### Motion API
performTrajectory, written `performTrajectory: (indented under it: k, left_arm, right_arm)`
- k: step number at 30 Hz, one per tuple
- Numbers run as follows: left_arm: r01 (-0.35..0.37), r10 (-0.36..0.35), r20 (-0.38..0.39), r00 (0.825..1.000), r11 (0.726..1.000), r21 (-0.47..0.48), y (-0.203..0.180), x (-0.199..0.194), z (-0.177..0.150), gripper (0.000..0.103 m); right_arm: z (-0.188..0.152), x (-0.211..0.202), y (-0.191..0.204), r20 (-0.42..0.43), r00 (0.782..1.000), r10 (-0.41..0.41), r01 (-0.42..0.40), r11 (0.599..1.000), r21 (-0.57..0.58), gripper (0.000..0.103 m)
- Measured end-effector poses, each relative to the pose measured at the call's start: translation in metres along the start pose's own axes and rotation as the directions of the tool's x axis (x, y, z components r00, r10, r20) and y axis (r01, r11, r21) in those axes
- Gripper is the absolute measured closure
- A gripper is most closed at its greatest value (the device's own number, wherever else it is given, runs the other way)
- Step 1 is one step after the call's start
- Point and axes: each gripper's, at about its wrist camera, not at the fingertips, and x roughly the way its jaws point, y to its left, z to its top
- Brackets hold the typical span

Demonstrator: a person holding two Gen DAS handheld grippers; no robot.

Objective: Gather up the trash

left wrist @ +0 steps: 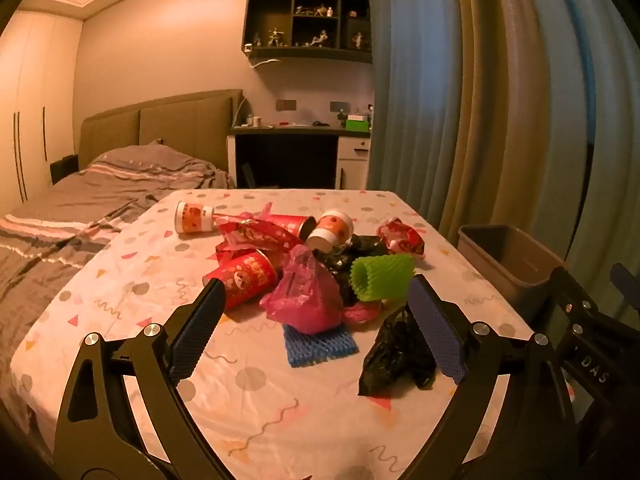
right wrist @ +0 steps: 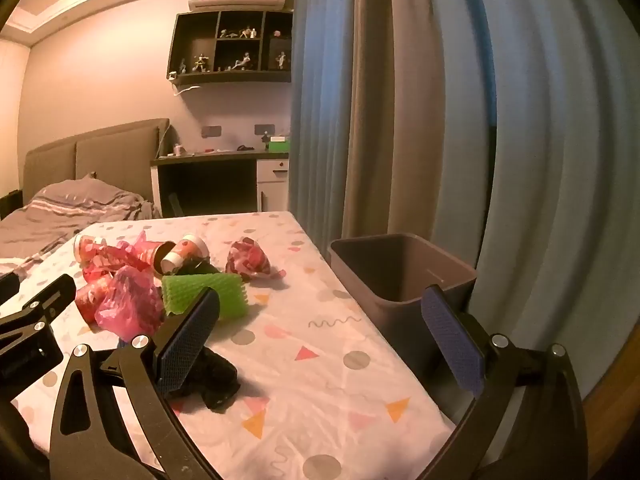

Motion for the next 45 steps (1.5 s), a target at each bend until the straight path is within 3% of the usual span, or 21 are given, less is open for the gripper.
performTrajectory:
  k: [45]
  left_arm:
    - [0.012,-0.012,0.008,1.0,1.0,0.005,-0.0058,-0.0019,-0.0002,0.012]
  right_arm:
    - [-0.0011,-0.0014,-0.0009,0.003,1.0,-0.002,0.002,1.0,0.009,0.005]
